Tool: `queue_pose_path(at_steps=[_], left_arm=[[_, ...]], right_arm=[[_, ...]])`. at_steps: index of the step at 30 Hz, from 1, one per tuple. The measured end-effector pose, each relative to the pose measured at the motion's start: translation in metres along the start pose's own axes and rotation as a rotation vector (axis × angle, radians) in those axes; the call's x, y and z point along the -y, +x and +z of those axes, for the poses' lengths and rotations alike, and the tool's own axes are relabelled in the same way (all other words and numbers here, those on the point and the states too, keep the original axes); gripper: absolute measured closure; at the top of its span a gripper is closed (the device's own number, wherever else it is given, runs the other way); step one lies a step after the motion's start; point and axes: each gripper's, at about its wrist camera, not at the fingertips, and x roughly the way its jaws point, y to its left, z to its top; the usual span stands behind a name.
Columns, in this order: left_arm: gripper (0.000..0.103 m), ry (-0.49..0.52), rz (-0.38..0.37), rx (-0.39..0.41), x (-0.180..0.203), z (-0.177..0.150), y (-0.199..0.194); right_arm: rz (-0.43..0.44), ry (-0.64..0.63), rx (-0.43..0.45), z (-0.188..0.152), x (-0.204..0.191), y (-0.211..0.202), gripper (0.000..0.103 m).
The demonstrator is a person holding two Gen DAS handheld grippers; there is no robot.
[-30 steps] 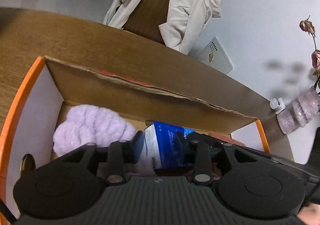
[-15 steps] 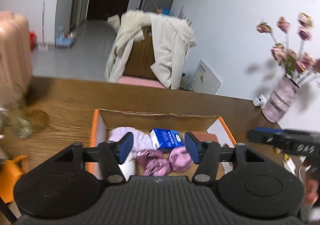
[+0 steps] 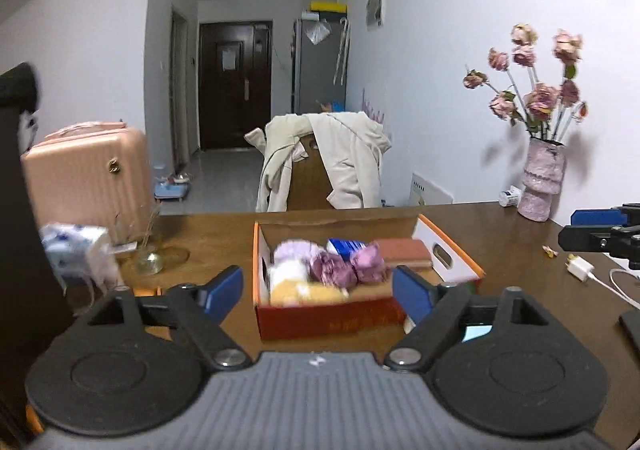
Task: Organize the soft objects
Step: 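Withdraw the right tool from the box toward the lavender pouch, then grasp the lavender drawstring pouch with the right tool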
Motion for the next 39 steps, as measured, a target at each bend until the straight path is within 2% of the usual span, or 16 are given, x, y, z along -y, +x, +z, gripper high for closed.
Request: queue_pose_path(at_steps=[3,6,8,10,13,16,20,26,30,33,36,39], left_arm=[[0.013,-0.025,-0.057,-0.023,0.011,-0.044,-0.026],[0.011,-0.035,-0.025,-0.056,0.026,-0.09,-0.044],[0.01,-0.047,-0.012,-0.077,0.033,-0.116,-0.053],[0.009,-0.039,-0.005,-0.13,0.037,-0.132,-0.053],[0.009,-0.001,0.015,-0.16,0.04,-0.137,-0.049],[0.009,-0.023,0.005,-0.147,0.04,-0.129,-0.041],[0.009,-0.016,-0.028,-0.148,0.051,-0.122,-0.02],[0.01,-0.037,-0.05,-0.191,0.058,-0.116,0.043],[0.023,-0.111,-0.091,-0.222,0.053,-0.112,0.081],[0.037,-0.18,-0.129,-0.269,0.044,-0.115,0.104],[0.042,-0.255,-0.154,-0.287,0.033,-0.12,0.117],[0.061,-0.319,-0.19,-0.287,0.023,-0.124,0.12]], right_arm=[[0.001,-0.025,0.034,-0.042,-0.019,-0.029,0.031],[0.021,-0.02,0.04,-0.091,-0.036,-0.046,0.024],[0.049,0.009,0.007,-0.122,-0.043,-0.051,0.024],[0.066,0.032,-0.041,-0.148,-0.047,-0.045,0.024],[0.101,0.066,-0.112,-0.17,-0.049,-0.039,0.024],[0.072,0.07,-0.115,-0.175,-0.049,-0.038,0.024],[0.045,0.138,-0.093,-0.169,-0.033,-0.034,0.025],[0.063,0.26,-0.104,-0.155,-0.001,-0.003,0.035],[0.1,0.238,-0.117,-0.129,0.015,0.042,0.037],[0.13,0.243,-0.164,-0.116,0.025,0.088,0.037],[0.14,0.261,-0.214,-0.109,0.03,0.13,0.037],[0.132,0.239,-0.24,-0.11,0.03,0.153,0.037]])
